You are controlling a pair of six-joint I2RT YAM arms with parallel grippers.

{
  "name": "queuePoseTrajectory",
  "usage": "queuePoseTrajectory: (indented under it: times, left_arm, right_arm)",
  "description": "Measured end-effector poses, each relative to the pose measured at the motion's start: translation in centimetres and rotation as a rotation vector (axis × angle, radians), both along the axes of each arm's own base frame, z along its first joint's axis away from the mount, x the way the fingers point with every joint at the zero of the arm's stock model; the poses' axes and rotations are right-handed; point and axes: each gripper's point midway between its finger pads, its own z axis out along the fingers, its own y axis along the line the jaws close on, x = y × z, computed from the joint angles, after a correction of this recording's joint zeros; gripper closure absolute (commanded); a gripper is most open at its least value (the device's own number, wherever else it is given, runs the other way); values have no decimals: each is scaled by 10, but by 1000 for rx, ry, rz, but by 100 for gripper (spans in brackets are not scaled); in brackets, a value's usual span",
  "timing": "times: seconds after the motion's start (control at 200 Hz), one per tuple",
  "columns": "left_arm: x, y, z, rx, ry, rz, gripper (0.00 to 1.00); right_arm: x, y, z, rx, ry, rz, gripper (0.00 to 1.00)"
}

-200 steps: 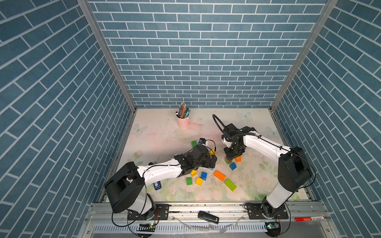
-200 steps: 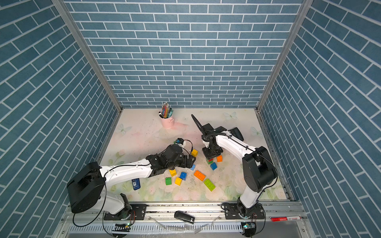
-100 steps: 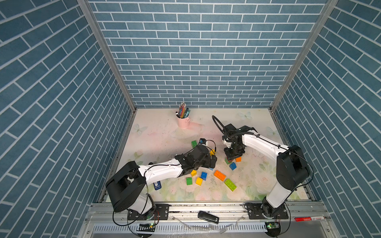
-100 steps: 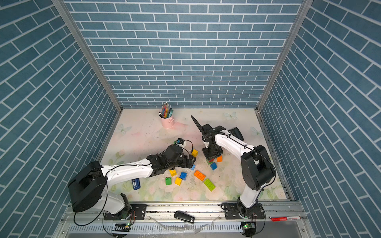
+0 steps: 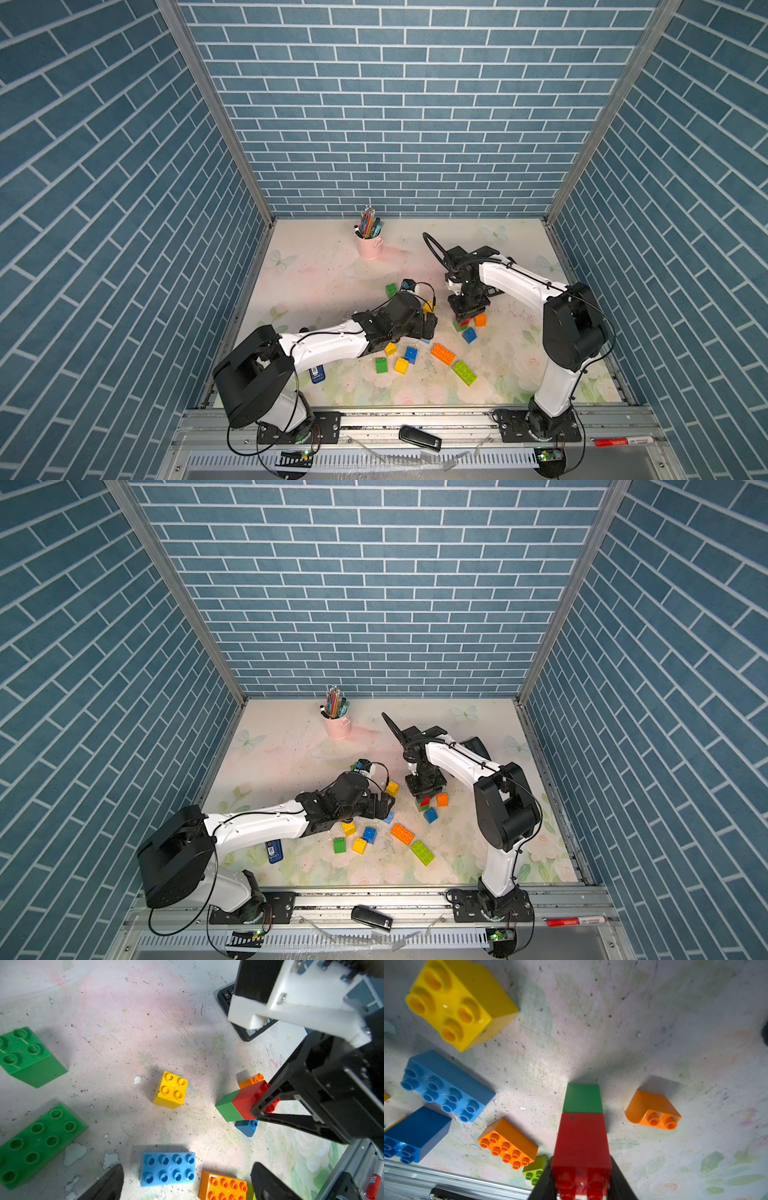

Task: Assemble a fork with lego
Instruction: Assemble the lego brick with the lego brick.

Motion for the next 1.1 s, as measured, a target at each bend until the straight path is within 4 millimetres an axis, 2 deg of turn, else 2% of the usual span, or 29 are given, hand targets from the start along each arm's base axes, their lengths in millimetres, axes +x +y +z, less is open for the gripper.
queuePoseTrajectory:
  times: [0.245,0.4,0.575,0.84,1.1]
  left_arm:
    - [1,2,1,1,-3,3,3]
    - [7,8,10,-14,-17,23,4]
    - [13,33,21,-41,-40,78,4]
    - [14,71,19,-39,-41,150,5]
    - [14,74,19,-37,-40,156,5]
  right_arm:
    - [1,0,-1,-17,25,-3,100]
    - [1,-1,-2,-16,10,-14,100]
    - [0,1,-2,15,-30,-56,100]
    - [2,7,-2,32,-88,-74,100]
    - [4,8,-4,71,-203,-72,100]
